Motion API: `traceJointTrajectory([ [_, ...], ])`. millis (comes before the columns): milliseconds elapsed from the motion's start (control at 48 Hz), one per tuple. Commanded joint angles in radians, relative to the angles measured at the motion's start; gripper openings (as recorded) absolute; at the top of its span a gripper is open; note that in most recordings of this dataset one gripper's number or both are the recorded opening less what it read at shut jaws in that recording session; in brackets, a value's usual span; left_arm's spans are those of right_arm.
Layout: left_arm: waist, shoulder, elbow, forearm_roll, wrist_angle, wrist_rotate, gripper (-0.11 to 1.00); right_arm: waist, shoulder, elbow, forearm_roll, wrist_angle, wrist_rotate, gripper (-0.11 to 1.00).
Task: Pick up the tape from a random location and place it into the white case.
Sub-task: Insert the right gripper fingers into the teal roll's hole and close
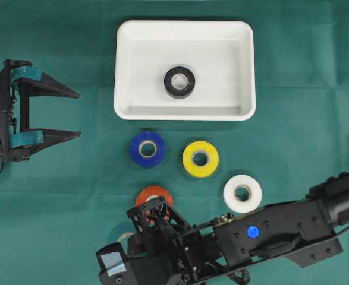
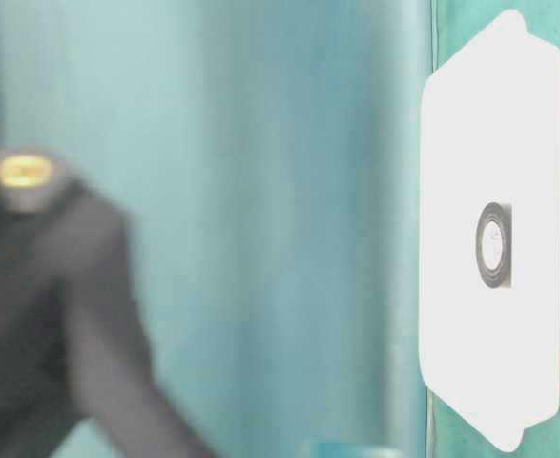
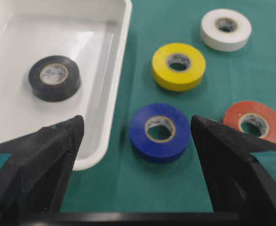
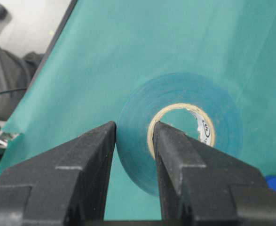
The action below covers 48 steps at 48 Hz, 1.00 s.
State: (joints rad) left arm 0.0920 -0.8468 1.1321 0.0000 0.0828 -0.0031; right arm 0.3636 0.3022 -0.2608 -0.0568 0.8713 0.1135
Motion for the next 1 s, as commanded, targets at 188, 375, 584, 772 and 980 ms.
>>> traceJointTrajectory([
  [188,0.002,0.002,-0.009,-0.002,-0.003,0.0,0.89,-0.003,-0.061,-0.034,-0.005,0.011,0.003,0.28],
  [375,0.002,0.0,-0.009,0.0,-0.002,0.0,0.89,-0.003,-0.061,-0.034,-0.005,0.015,0.003,0.28],
  [584,0.002,0.0,-0.009,-0.002,-0.002,0.0,0.89,-0.003,-0.061,-0.034,-0.005,0.015,0.003,0.28],
  [772,0.002,0.002,-0.009,-0.002,-0.003,0.0,0.89,-0.003,-0.061,-0.034,-0.005,0.015,0.003,0.28],
  [980,0.002,0.0,-0.009,-0.002,-0.003,0.0,0.89,-0.003,-0.061,-0.034,-0.005,0.015,0.003,0.28],
])
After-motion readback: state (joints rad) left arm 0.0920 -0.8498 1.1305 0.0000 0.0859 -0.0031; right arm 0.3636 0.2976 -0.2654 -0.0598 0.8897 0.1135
